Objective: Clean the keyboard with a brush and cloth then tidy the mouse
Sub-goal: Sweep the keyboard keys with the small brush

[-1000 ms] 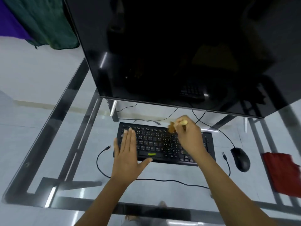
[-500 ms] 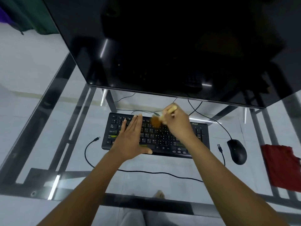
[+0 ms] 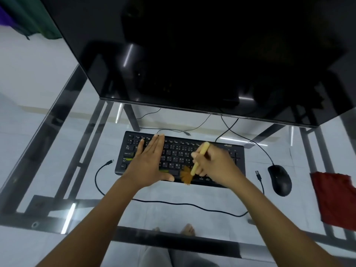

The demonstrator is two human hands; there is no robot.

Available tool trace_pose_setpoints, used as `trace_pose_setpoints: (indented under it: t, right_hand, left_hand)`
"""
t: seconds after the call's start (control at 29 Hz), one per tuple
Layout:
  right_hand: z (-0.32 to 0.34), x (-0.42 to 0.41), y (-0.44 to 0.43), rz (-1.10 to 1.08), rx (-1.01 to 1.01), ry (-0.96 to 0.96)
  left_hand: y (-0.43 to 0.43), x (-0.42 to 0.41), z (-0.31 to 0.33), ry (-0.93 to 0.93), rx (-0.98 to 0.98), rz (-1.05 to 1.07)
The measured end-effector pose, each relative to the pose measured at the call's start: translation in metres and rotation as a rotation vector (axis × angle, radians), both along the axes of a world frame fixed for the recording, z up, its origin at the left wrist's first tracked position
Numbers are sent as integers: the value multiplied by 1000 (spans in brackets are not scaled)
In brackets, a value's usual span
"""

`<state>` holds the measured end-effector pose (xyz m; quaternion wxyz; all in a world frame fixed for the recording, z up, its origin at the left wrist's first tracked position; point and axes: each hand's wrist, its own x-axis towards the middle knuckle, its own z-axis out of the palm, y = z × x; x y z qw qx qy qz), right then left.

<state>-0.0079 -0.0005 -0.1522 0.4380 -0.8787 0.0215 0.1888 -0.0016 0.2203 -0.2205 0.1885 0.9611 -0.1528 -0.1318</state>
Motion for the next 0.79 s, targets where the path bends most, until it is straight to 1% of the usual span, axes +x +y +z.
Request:
trace_pose_setpoints:
  t: [0.03, 0.07, 0.1, 0.14, 0.17, 0.21, 0.24, 0.28, 0.31, 0.34, 0.38, 0.41, 0.48, 0.52, 0.55, 0.59, 0.62, 0.66, 0.69, 0.76, 0.79]
  right_hand:
    - [-3, -2, -2, -29, -73, -59]
    - [-2, -5, -4, -121, -90, -161]
    - [-1, -7, -7, -199, -41, -245]
    - [0, -8, -7, -228, 26, -259]
    - [3, -10, -5, -201, 74, -201]
    - [4, -12, -1, -130, 82, -102]
    - [4, -12, 0, -58, 17, -28]
    - [2, -9, 0, -43, -37, -34]
    - [2, -5, -1, -96, -85, -125]
    - [4, 0, -2, -185, -78, -238]
    - [7, 4, -3, -247, -11, -303]
    - [8, 8, -2, -273, 95, -290]
    - [12, 11, 5, -171, 225, -71]
    - [8, 12, 7, -89, 151, -15]
    - [3, 14, 8, -66, 75, -52]
    - [2, 15, 7, -106, 8, -152]
    - [2, 17, 5, -185, -7, -265]
    - [2, 18, 1, -257, 34, -327]
    - [2, 18, -4, -292, 98, -327]
    - [3, 17, -12, -251, 204, -144]
    - [2, 15, -18, -222, 152, -85]
  left_hand:
    - [1, 0, 0, 1, 4, -2]
    - [1, -1, 0, 2, 5, -3]
    - [0, -1, 0, 4, 7, -3]
    - [0, -1, 1, 6, 15, -3]
    - [0, -1, 2, 5, 26, -8]
    - [0, -1, 2, 2, 36, -12]
    - [0, -1, 2, -3, 42, -13]
    - [0, -2, 2, -5, 44, -13]
    - [1, -2, 2, -4, 47, -14]
    - [1, -2, 3, -3, 50, -12]
    - [0, -3, 3, 3, 56, -10]
    - [0, -3, 4, 10, 68, -11]
    - [-2, -2, 8, 24, 114, -30]
    - [-4, -1, 10, 28, 146, -41]
    - [-6, 0, 13, 32, 180, -52]
    - [-9, 1, 16, 36, 210, -62]
    - [-13, 1, 18, 35, 233, -69]
    - [-16, 1, 20, 33, 245, -76]
    - [-20, 1, 22, 32, 245, -81]
    - [-30, 1, 24, 43, 217, -92]
    - [-35, 1, 23, 50, 202, -103]
